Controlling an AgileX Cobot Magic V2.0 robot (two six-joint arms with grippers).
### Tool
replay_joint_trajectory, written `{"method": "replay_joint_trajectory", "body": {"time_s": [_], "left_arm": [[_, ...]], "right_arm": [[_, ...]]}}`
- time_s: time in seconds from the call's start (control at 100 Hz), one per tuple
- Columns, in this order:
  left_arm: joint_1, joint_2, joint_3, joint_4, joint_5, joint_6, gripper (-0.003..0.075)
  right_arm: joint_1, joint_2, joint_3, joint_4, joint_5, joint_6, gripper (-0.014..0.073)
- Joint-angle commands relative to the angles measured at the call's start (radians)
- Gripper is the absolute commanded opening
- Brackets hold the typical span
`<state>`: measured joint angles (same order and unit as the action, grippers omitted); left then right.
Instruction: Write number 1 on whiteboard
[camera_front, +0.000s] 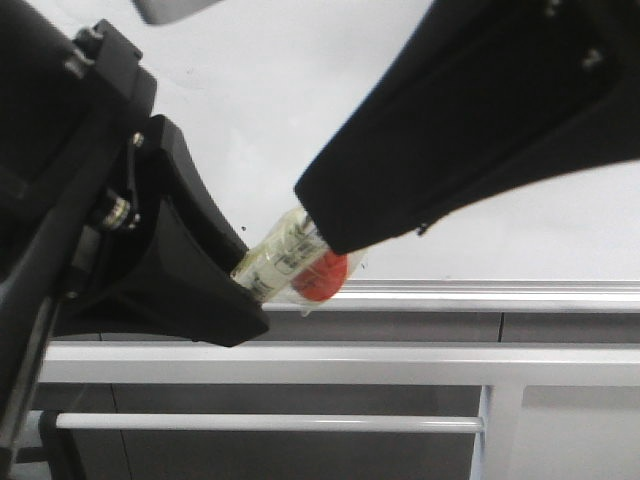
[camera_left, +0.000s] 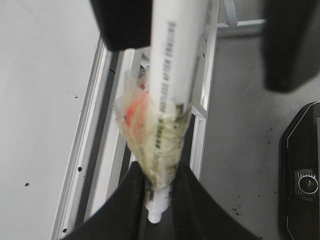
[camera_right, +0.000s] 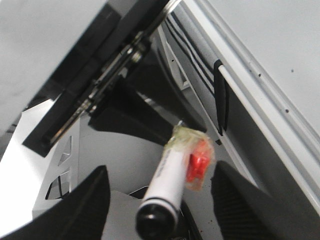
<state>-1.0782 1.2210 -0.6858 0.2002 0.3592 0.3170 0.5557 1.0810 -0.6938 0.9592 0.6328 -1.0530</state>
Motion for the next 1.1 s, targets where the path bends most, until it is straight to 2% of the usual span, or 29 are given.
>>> {"method": "replay_joint_trajectory", "body": {"time_s": [0.0, 0.28, 0.35, 0.41, 0.46, 0.53, 0.68, 0.76, 0.88, 1.0, 1.09], "left_arm": [[-0.002, -0.02, -0.033, 0.003, -0.058, -0.007, -0.002], [-0.002, -0.02, -0.033, 0.003, -0.058, -0.007, -0.002], [-0.002, -0.02, -0.033, 0.003, -0.058, -0.007, -0.002], [-0.002, -0.02, -0.033, 0.003, -0.056, -0.007, -0.0018], [-0.002, -0.02, -0.033, 0.003, -0.056, -0.007, 0.0003], [-0.002, -0.02, -0.033, 0.003, -0.056, -0.007, 0.0089], [-0.002, -0.02, -0.033, 0.001, -0.056, -0.007, 0.0417], [-0.002, -0.02, -0.033, -0.002, -0.047, -0.028, 0.0506], [-0.002, -0.041, -0.043, -0.048, 0.024, -0.041, 0.0482], [-0.002, -0.089, -0.064, -0.12, 0.085, -0.041, 0.0404], [-0.002, -0.149, -0.065, -0.135, 0.119, -0.054, 0.0333]], "right_arm": [[0.003, -0.011, -0.037, 0.041, -0.03, -0.017, 0.0388], [0.003, -0.011, -0.037, 0.041, -0.014, -0.017, 0.0204], [0.003, -0.011, -0.037, 0.042, -0.014, -0.017, 0.0093], [0.003, -0.011, -0.037, 0.042, -0.014, -0.017, -0.0053], [0.003, -0.011, -0.037, 0.048, -0.014, -0.017, -0.0065], [0.003, -0.011, -0.037, 0.049, -0.01, -0.017, -0.0064], [0.003, -0.011, -0.037, 0.051, 0.01, -0.017, -0.0064], [0.003, -0.011, -0.037, 0.051, 0.003, -0.017, -0.0064], [0.003, -0.021, -0.037, 0.051, -0.064, -0.017, -0.0064], [0.003, -0.061, -0.037, 0.044, -0.167, -0.017, -0.0064], [0.003, -0.104, -0.037, -0.011, -0.176, -0.017, -0.0064]]}}
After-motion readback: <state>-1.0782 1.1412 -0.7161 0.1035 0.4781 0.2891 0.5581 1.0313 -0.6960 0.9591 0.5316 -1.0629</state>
